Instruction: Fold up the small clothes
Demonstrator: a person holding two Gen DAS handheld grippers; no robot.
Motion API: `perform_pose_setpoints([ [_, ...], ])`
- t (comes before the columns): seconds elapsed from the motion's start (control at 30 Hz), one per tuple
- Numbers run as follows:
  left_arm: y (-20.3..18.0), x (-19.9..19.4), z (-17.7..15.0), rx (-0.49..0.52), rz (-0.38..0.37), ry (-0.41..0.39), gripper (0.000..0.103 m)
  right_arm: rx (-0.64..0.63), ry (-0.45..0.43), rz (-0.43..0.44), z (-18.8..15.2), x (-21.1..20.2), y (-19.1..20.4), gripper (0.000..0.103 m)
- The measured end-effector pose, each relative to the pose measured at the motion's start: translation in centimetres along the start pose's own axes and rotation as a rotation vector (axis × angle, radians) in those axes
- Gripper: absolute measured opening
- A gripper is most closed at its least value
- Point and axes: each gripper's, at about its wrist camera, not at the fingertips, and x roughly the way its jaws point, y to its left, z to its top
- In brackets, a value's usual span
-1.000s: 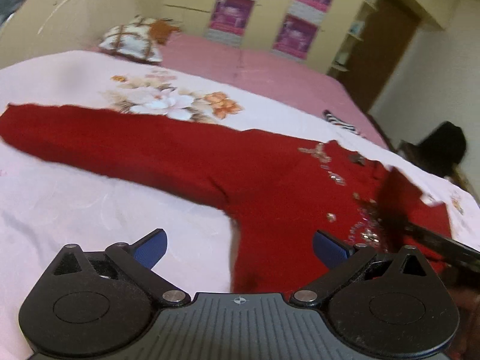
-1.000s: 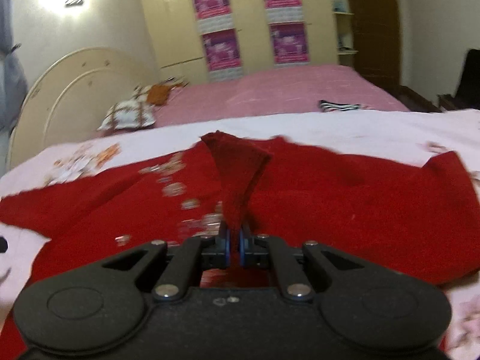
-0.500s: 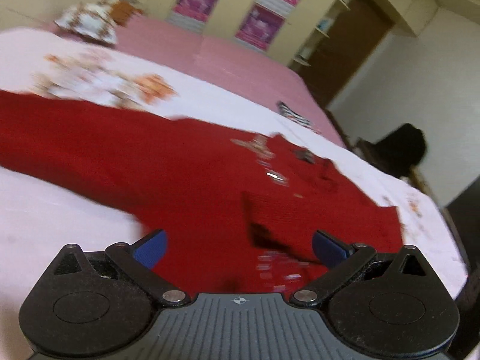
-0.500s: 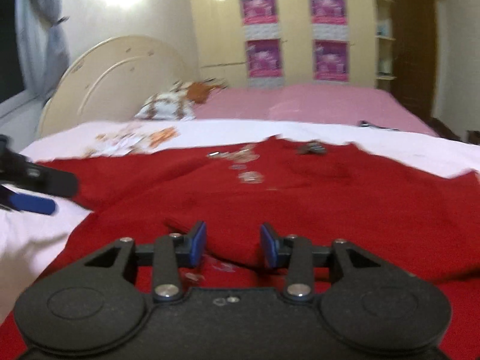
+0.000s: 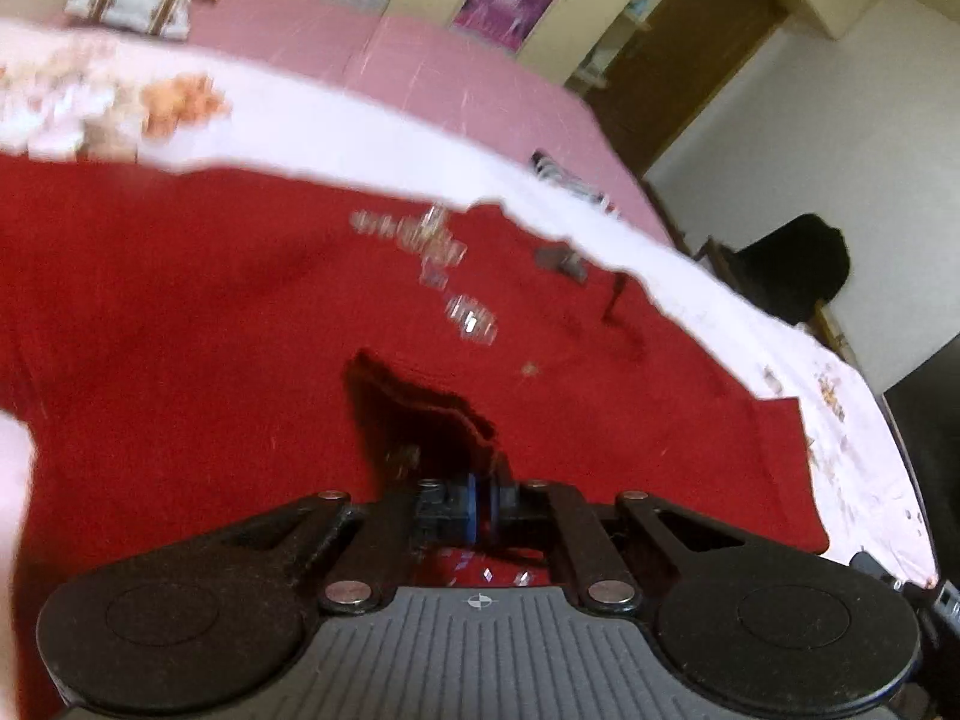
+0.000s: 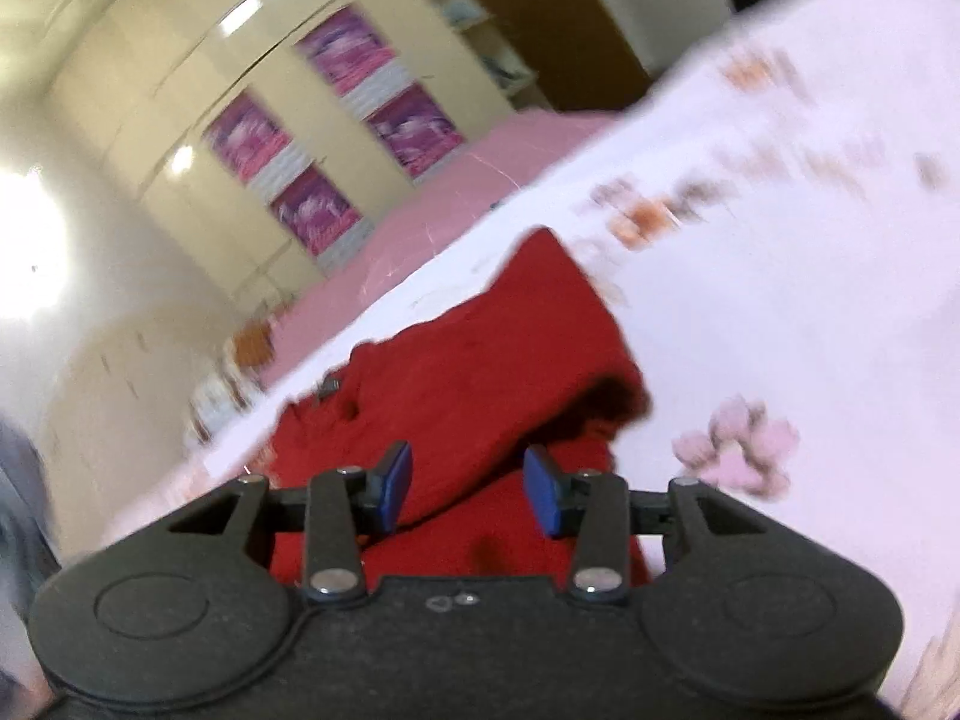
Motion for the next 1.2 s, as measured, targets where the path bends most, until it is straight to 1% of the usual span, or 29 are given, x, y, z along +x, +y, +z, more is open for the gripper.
perform_pose_setpoints([
  [0.07,-0.1,-0.9,0.3,0.021,0.002,-0.021,0.004,0.142,0.000,0.063,0.3,0.6,-1.8,0.062],
  [0.17,0.8,-1.7,1.1,0.027,0.027,-0.028,0.004,0.333,-0.004,0.137,0.5,1.4,-4.2,0.062],
  [0.23,1.9,-2.2,1.6,0.008,0.037,-0.034,0.004,0.420,0.007,0.188,0.6,2.2,-5.2,0.062],
  [0.37,3.4,-2.7,2.2,-0.010,0.031,-0.020,0.004,0.595,0.072,0.277,0.9,4.5,-7.0,0.062],
  [0.43,3.6,-2.8,2.4,-0.004,0.042,-0.027,0.004,0.637,0.080,0.269,1.0,5.3,-7.5,0.060],
  [0.6,4.8,-3.0,3.1,-0.017,0.062,-0.044,0.004,0.644,0.069,0.274,1.4,5.9,-7.4,0.058],
  [0.7,4.9,-2.5,2.8,-0.002,0.075,-0.019,0.004,0.632,0.072,0.252,1.6,6.2,-7.4,0.050],
  [0.73,4.9,-2.4,2.7,0.002,0.080,-0.009,0.004,0.623,0.075,0.235,1.6,6.3,-7.3,0.042],
  [0.8,5.1,-2.0,2.5,0.000,0.088,-0.002,0.004,0.583,0.091,0.177,1.4,6.6,-7.3,0.020],
  [0.83,5.2,-2.0,2.5,-0.006,0.089,-0.007,0.004,0.557,0.101,0.138,1.3,6.5,-7.5,0.006],
  [0.93,5.4,-2.2,2.6,-0.008,0.091,-0.027,0.004,0.468,0.071,0.140,1.4,5.5,-6.5,0.005],
  [0.97,5.5,-2.1,2.5,-0.005,0.093,-0.023,0.004,0.431,0.065,0.142,1.5,5.2,-5.9,0.005],
  [1.03,6.0,-1.2,2.3,-0.004,0.115,0.011,0.004,0.389,0.062,0.137,1.7,5.1,-5.4,0.005],
  [1.07,6.2,-0.8,2.1,0.003,0.122,0.019,0.004,0.372,0.067,0.113,1.6,5.2,-5.6,0.005],
  [1.1,6.1,-0.8,1.9,0.010,0.122,0.013,0.004,0.369,0.085,0.086,1.6,5.5,-5.9,0.005],
  [1.13,6.0,-0.9,1.9,0.018,0.125,0.007,0.004,0.376,0.096,0.080,1.5,5.8,-6.1,0.005],
  [1.2,5.6,-1.6,2.0,0.022,0.113,-0.021,0.004,0.399,0.094,0.088,1.7,5.5,-6.0,0.005],
])
